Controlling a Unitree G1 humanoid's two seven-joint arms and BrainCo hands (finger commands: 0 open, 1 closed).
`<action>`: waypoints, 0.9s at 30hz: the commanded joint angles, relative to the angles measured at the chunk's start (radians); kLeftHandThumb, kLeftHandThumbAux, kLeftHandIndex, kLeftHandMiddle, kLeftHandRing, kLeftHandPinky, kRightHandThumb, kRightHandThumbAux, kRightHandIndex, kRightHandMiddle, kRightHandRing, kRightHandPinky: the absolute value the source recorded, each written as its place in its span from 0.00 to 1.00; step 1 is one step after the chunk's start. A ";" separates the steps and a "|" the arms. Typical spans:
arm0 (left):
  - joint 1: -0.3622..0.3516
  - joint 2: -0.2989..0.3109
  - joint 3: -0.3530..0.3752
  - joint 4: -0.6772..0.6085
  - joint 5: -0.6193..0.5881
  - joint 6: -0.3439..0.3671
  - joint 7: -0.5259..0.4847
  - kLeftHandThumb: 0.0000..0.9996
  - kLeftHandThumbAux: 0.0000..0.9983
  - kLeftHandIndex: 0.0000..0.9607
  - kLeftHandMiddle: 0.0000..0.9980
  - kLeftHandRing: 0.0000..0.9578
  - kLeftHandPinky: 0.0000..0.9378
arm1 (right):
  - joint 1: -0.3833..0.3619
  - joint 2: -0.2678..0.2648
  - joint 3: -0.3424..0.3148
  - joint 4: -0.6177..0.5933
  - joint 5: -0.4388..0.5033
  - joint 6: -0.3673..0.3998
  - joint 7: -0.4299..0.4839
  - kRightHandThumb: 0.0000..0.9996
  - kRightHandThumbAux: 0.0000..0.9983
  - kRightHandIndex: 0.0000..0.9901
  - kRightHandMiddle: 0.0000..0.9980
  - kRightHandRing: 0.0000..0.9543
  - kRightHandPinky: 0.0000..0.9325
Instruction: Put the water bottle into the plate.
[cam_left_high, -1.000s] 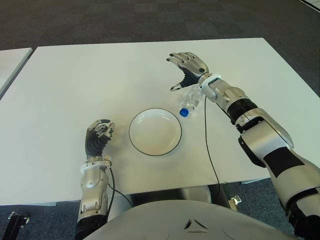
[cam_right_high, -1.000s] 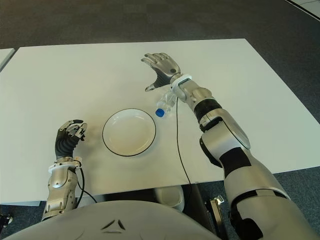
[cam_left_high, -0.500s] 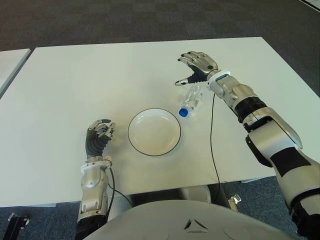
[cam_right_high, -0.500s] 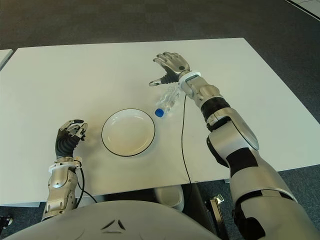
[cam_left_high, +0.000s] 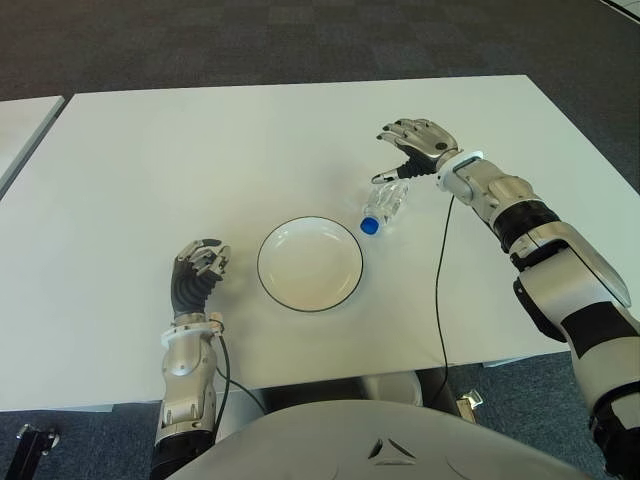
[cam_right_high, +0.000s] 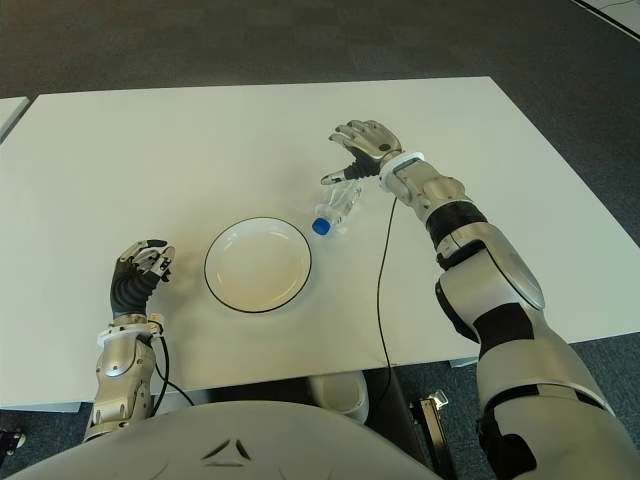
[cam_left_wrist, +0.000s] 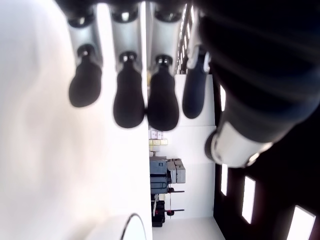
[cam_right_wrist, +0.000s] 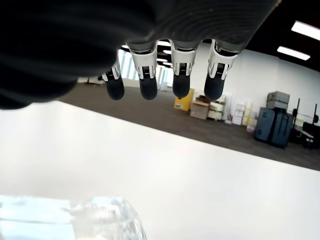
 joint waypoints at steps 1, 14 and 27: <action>0.004 -0.005 -0.009 0.011 -0.011 -0.007 -0.010 0.70 0.72 0.45 0.73 0.74 0.76 | 0.026 -0.035 0.048 0.033 -0.052 -0.071 -0.084 0.55 0.13 0.00 0.00 0.00 0.00; 0.004 -0.002 -0.015 0.023 -0.030 -0.022 -0.035 0.70 0.72 0.45 0.73 0.75 0.77 | 0.014 -0.053 0.191 0.120 -0.203 -0.169 -0.365 0.54 0.13 0.00 0.00 0.00 0.00; 0.000 -0.005 -0.013 0.035 -0.024 -0.033 -0.024 0.70 0.72 0.45 0.74 0.75 0.77 | -0.036 -0.080 0.351 0.177 -0.368 -0.198 -0.637 0.48 0.15 0.00 0.00 0.00 0.00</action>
